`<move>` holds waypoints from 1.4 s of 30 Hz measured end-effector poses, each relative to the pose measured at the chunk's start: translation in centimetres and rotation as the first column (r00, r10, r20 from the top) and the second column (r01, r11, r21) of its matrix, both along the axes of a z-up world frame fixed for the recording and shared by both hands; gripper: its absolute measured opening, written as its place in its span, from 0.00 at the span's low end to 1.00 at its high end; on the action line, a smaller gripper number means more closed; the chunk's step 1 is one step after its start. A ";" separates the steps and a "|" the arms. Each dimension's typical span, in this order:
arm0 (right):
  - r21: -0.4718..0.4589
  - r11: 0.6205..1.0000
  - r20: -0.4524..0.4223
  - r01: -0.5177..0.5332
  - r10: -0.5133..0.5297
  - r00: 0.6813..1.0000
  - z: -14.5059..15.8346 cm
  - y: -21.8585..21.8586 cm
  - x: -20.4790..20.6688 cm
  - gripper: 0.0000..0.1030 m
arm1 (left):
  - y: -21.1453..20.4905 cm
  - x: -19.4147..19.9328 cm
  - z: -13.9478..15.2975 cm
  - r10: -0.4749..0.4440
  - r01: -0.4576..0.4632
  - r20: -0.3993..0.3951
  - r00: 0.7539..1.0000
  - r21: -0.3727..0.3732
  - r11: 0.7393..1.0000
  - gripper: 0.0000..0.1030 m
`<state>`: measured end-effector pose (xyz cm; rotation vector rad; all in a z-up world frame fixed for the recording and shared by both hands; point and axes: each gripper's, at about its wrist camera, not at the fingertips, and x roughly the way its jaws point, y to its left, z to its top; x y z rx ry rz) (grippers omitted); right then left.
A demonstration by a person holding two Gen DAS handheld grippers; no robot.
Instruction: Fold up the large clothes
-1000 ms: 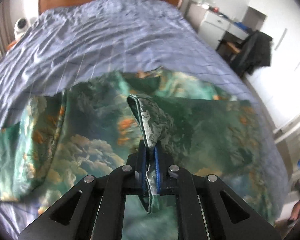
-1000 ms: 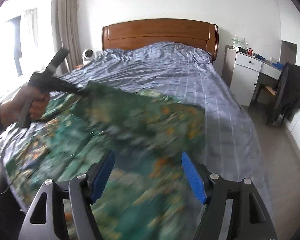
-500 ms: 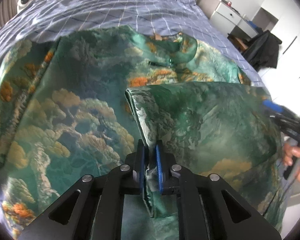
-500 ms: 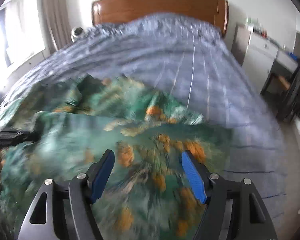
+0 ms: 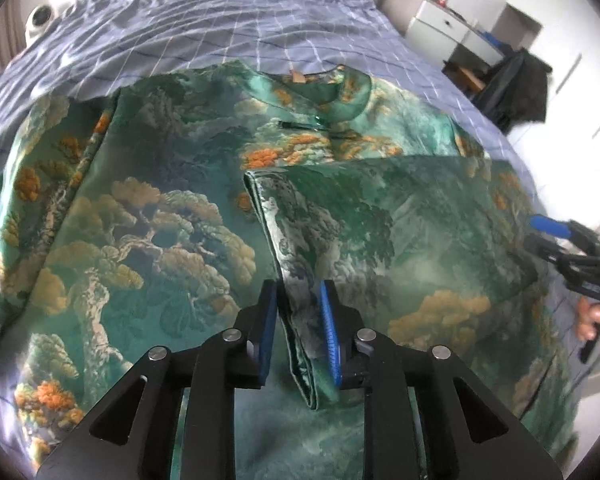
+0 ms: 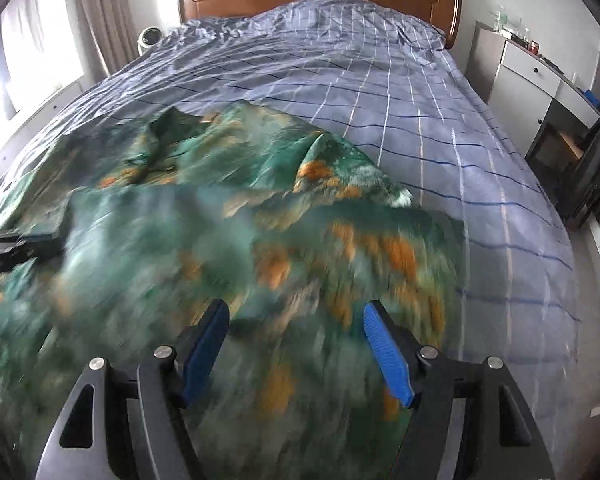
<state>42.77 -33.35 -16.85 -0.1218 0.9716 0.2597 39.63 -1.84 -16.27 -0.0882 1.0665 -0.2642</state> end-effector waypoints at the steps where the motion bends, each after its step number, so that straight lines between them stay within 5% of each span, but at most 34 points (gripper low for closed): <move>1: 0.012 1.000 -0.004 -0.006 0.006 1.000 0.2 -0.1 -1.0 0.69 | -0.5 -0.1 -0.2 -0.013 0.013 0.005 1.000 0.031 0.999 0.20; 5: 0.031 0.999 -0.058 0.030 -0.028 0.998 -1.2 -0.7 -2.9 0.69 | -1.2 0.0 -1.4 -0.007 0.007 0.005 1.000 0.069 0.998 0.23; 11: -0.061 0.997 -0.090 0.056 -0.062 0.994 -4.1 0.8 -1.9 0.71 | -0.9 -1.0 -1.0 0.022 -0.023 0.019 1.000 0.073 0.997 0.27; 14: -0.081 0.995 -0.075 0.063 -0.069 0.995 -4.0 1.1 -2.2 0.71 | -0.2 -3.2 0.2 0.028 -0.031 0.038 0.999 0.069 0.997 0.41; 16: -0.096 0.993 -0.043 0.069 -0.073 0.996 -3.3 1.2 -3.0 0.71 | 0.5 -5.5 1.2 0.021 -0.025 0.059 0.998 0.067 0.997 0.60; 19: -0.152 0.984 -0.011 0.096 -0.099 0.995 -1.8 1.8 -4.9 0.73 | 1.9 -9.4 2.2 0.011 -0.019 0.090 0.996 0.086 0.996 0.70; 29: -0.055 0.994 0.090 0.093 -0.088 0.992 4.3 6.6 -15.9 0.77 | 6.5 -18.8 2.5 0.115 -0.133 0.130 0.985 0.146 0.980 0.84; 36: -0.017 1.000 0.146 0.012 -0.009 0.989 5.4 12.6 -23.9 0.78 | 11.8 -20.9 2.2 0.235 -0.245 0.112 0.966 0.093 0.965 0.86; 42: -0.064 0.994 0.146 -0.085 0.093 0.985 4.6 16.1 -26.8 0.78 | 18.1 -20.4 2.8 0.386 -0.389 0.105 0.917 0.010 0.921 0.88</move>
